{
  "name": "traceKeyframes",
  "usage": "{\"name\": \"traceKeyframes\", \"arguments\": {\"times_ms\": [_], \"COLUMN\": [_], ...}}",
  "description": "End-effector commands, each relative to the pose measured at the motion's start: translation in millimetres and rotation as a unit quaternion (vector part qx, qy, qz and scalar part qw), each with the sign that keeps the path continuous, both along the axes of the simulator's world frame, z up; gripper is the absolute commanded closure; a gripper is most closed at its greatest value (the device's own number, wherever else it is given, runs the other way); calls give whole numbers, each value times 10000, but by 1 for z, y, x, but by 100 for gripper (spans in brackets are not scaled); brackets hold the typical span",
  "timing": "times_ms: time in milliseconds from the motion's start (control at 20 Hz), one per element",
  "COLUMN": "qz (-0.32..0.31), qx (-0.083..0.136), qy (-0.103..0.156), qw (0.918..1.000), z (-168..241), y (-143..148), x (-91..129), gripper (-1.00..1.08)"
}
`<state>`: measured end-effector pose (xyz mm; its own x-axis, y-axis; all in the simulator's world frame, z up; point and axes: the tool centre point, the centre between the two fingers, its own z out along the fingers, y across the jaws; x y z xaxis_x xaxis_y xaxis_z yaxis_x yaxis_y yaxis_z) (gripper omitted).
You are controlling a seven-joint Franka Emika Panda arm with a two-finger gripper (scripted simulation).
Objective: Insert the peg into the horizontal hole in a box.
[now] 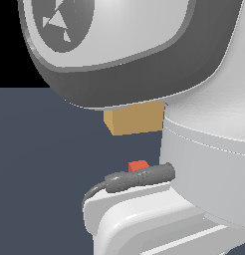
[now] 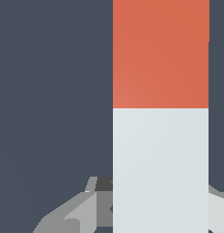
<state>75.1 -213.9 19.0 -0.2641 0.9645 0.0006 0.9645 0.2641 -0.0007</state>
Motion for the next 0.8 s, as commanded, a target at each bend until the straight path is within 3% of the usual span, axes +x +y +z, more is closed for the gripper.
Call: {"name": "traceKeyframes", "arguments": {"times_ms": [0,400,750], "qz": [0,4,30], "qx": [-2,-1,-1], "qy": [-4,-1,-1], "qw": [10000,10000,10000], "z": [0,2,22], "y": [0,4,44], "x": [0,1,5], "gripper": [108,108,108]}}
